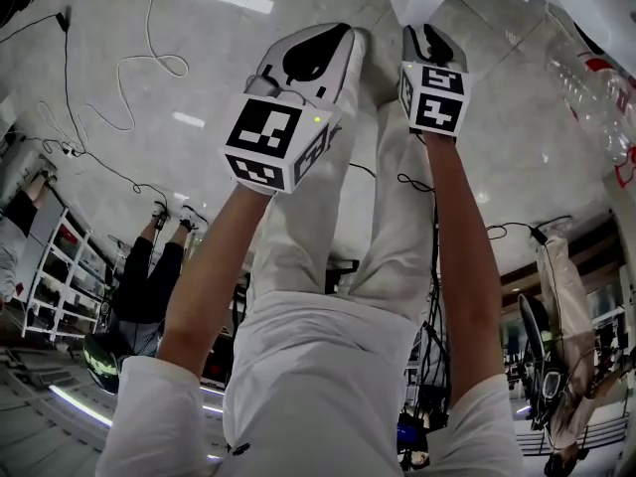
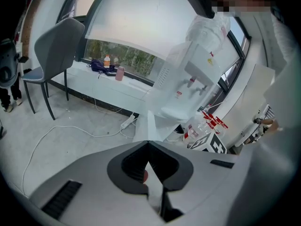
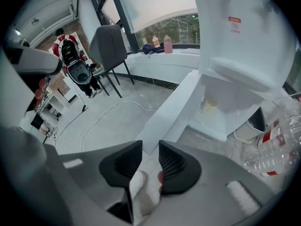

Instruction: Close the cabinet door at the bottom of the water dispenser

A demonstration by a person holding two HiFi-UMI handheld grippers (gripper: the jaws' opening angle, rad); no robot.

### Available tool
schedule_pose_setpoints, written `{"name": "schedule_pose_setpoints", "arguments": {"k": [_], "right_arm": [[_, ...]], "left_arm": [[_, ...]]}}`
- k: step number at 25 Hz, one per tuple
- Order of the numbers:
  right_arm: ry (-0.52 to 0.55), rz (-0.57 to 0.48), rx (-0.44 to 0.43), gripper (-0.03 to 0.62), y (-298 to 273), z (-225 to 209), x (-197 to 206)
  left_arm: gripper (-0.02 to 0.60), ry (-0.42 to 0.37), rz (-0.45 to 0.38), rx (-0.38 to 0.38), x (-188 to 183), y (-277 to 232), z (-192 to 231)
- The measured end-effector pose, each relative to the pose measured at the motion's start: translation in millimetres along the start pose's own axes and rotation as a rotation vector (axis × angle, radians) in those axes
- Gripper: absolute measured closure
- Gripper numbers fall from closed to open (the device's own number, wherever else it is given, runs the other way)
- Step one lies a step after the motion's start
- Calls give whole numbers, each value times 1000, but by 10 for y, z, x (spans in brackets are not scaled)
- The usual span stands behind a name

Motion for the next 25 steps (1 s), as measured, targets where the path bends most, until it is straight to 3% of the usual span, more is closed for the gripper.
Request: {"name": "schedule_pose_setpoints", "arguments": {"k": [25], "right_arm": [[-1,-8,114,510,362,-750,431]], "left_arm": [[578,-153,37,79,-241,-448,-664]]}}
Point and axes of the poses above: the fingertips, and each gripper's own axes: y backward along the fingers, z to its left, x out of its underside, the point moved 10 cm from there along y, backward along the fingers, and after that the axes turned 10 degrees about z, right-handed, at the moved point
